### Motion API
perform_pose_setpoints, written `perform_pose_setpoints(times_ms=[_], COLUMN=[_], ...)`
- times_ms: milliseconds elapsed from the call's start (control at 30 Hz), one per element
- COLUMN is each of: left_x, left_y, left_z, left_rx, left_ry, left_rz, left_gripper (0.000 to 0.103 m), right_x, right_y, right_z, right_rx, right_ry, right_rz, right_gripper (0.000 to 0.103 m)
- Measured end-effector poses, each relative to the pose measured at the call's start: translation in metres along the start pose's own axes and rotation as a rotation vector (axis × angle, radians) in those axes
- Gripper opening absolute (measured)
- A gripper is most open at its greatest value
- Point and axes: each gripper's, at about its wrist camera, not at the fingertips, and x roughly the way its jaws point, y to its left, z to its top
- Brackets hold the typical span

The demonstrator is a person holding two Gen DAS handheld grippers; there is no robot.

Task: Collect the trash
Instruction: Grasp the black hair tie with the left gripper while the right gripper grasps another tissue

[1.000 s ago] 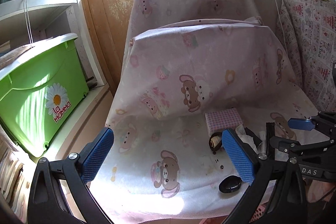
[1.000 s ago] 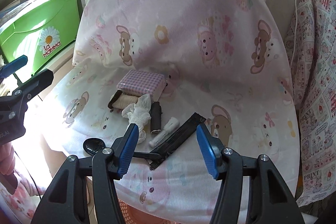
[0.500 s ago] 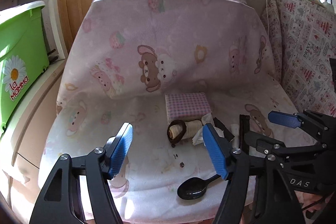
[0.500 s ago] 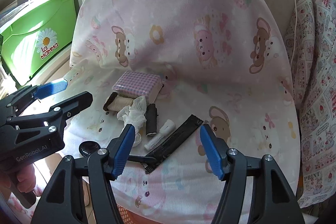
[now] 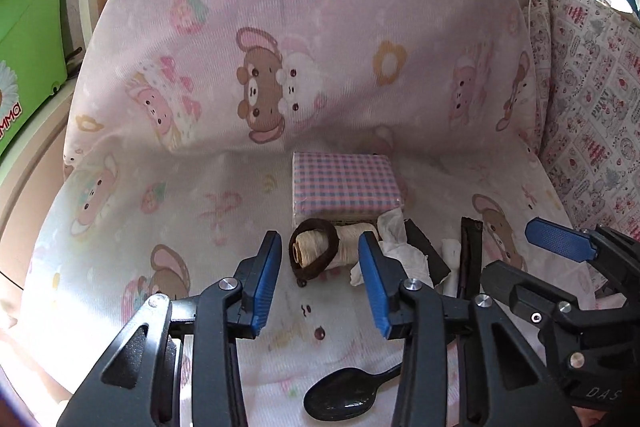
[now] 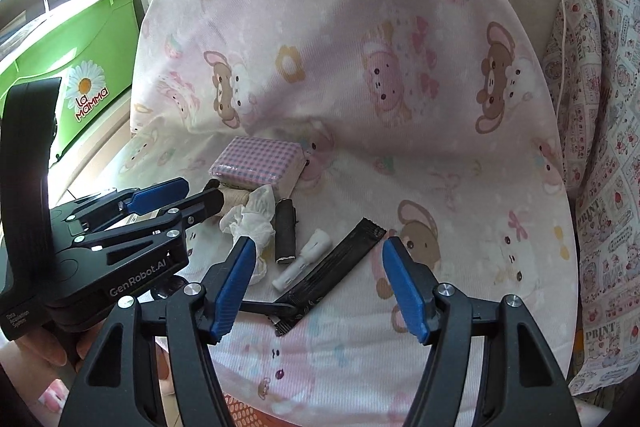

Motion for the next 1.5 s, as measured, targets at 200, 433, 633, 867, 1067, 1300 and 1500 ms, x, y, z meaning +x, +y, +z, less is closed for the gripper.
perform_pose_setpoints(times_ms=[200, 433, 633, 867, 1067, 1300, 1500], left_x=[0.004, -0.007, -0.025, -0.040, -0.037, -0.030, -0.020], left_y=[0.005, 0.012, 0.017, 0.025, 0.030, 0.042, 0.043], left_z=[-0.001, -0.001, 0.001, 0.004, 0.001, -0.004, -0.012], left_rx=[-0.023, -0.040, -0.032, -0.037, -0.040, -0.089, -0.081], left_ry=[0.013, -0.013, -0.053, -0.062, 0.063, 0.167, 0.232], left_rz=[-0.031, -0.041, -0.022, 0.023, -0.007, -0.014, -0.009], left_gripper=[0.019, 0.006, 0.005, 0.005, 0.005, 0.005, 0.006], right_x=[0.002, 0.004, 0.005, 0.002, 0.006, 0.016, 0.026], right_y=[0.002, 0.004, 0.003, 0.013, 0.024, 0.037, 0.044], right_z=[-0.001, -0.001, -0.002, -0.003, -0.004, -0.004, -0.006], right_rx=[-0.003, -0.023, -0.013, -0.048, -0.065, -0.078, -0.094], right_ry=[0.008, 0.003, 0.006, -0.016, -0.027, -0.004, 0.016], right_rz=[0.005, -0.017, -0.019, -0.015, 0.018, 0.093, 0.086], right_gripper=[0.068, 0.068, 0.068, 0.068, 0.068, 0.047, 0.042])
